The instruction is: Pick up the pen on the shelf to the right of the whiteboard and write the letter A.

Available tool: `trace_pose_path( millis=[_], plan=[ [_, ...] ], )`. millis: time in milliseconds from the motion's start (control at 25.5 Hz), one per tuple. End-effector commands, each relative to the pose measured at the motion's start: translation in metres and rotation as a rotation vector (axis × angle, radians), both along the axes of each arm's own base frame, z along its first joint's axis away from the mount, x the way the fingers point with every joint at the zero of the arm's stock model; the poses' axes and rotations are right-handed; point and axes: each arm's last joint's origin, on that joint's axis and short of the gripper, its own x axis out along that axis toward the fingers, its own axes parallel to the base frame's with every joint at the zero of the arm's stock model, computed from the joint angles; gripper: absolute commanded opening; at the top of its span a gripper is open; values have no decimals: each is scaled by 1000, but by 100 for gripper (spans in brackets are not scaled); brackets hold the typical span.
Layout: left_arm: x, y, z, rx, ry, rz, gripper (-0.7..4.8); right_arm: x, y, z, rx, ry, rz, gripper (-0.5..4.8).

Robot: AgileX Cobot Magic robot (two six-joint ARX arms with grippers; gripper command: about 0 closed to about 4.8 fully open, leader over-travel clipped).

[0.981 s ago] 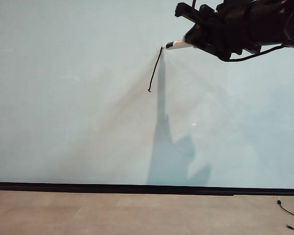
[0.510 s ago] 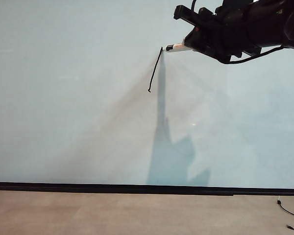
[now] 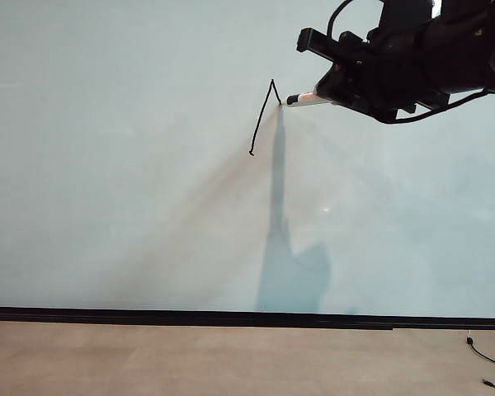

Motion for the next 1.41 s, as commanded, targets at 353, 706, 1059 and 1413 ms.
trace_pose_path(
  millis=[353, 706, 1059, 1413],
  plan=[
    [0, 0, 1, 4, -9, -4, -5, -1, -2, -2, 8, 10, -34, -3],
    [0, 0, 1, 4, -9, -4, -4, -5, -6, -11, 14, 44, -55, -3],
    [0, 0, 1, 4, -9, -4, -4, -8, -8, -18, 16, 72, -71, -3],
    [0, 0, 1, 4, -9, -4, -5, -10, -10, -24, 12, 102, -81, -3]
  ],
)
